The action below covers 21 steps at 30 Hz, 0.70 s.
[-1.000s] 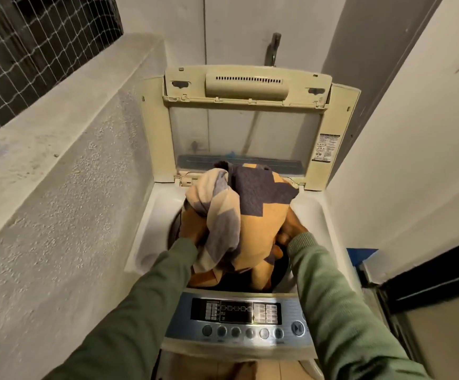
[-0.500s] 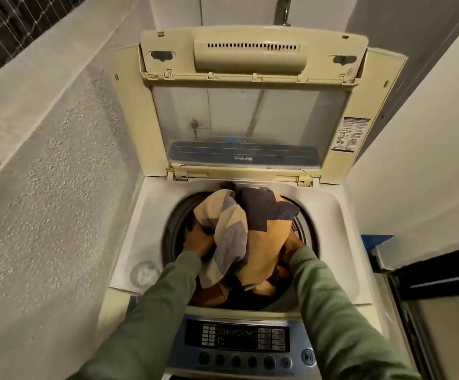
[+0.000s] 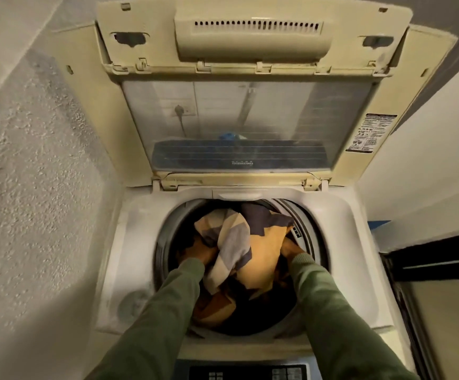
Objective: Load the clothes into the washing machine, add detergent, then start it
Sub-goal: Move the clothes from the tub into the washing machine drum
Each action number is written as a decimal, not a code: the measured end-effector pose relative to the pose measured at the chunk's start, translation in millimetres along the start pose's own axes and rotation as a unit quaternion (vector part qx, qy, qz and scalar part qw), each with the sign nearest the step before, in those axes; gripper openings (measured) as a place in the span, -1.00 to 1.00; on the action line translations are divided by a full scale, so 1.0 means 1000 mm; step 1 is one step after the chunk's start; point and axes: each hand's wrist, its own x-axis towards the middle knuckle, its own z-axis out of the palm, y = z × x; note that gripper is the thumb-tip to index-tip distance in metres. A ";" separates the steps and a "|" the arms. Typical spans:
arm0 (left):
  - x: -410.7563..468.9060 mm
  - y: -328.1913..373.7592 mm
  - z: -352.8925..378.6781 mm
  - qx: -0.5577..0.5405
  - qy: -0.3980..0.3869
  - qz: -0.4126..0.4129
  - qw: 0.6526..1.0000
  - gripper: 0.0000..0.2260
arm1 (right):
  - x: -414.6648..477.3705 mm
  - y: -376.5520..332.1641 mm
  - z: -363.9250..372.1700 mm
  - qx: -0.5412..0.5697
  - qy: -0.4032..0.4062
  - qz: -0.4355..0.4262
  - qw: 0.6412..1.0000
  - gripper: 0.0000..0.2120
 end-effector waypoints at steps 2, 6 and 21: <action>0.030 -0.013 0.010 0.028 -0.012 -0.014 0.999 -0.10 | 0.022 0.003 0.002 -0.051 0.016 -0.007 0.999 -0.58; 0.004 0.009 -0.002 0.049 -0.049 0.035 0.997 -0.49 | 0.082 0.024 -0.007 -0.119 0.034 -0.014 0.992 -0.44; -0.014 0.033 -0.006 -0.074 -0.062 0.034 0.995 -0.68 | 0.028 -0.006 0.023 -0.221 -0.026 -0.104 0.970 -0.58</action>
